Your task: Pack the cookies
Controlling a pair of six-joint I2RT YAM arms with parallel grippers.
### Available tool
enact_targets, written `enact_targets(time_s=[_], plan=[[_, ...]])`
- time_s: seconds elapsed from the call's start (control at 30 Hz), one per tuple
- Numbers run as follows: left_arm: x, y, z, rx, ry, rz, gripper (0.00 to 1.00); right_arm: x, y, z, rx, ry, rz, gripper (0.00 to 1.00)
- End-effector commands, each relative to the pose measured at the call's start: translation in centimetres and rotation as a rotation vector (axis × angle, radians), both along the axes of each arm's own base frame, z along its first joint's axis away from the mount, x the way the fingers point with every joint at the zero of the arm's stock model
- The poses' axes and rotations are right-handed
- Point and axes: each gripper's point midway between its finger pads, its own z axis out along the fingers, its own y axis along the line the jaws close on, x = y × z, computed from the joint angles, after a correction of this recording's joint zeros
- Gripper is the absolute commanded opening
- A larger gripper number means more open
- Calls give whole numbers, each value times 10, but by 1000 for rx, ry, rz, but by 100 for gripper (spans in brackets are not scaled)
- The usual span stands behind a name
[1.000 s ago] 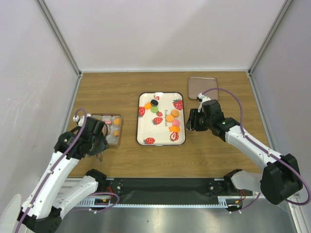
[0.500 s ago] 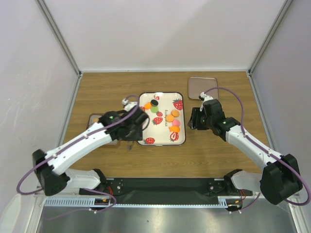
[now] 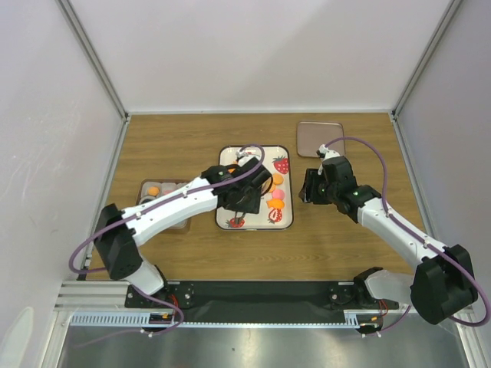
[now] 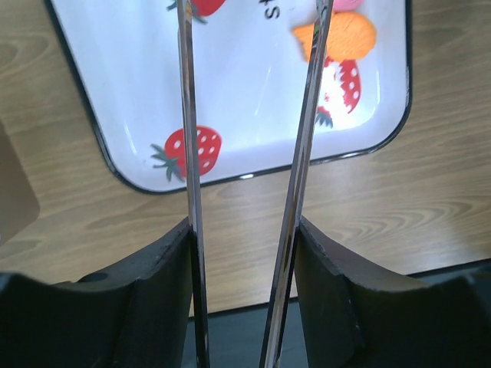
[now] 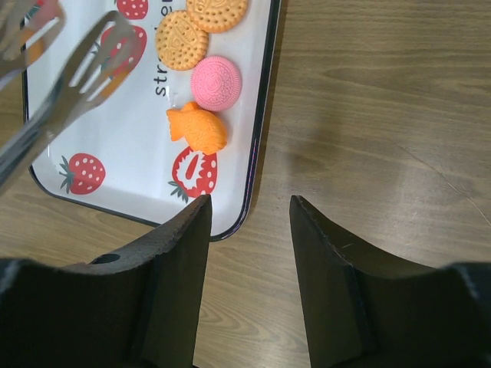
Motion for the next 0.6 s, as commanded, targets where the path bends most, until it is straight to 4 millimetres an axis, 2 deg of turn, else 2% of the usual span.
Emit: enact_targets(time_s=[0.0,0.27,0.57], plan=[[17,-25,14,-42,-44,-56,55,7,-1,22,14,-57,-10,51],[29,-38,-8,-30,-7,-79,55,6,-1,25,21,-65,-7,51],[37,-40,-22,-20,14,-77,55,5,0,27,27,-69,-2,51]])
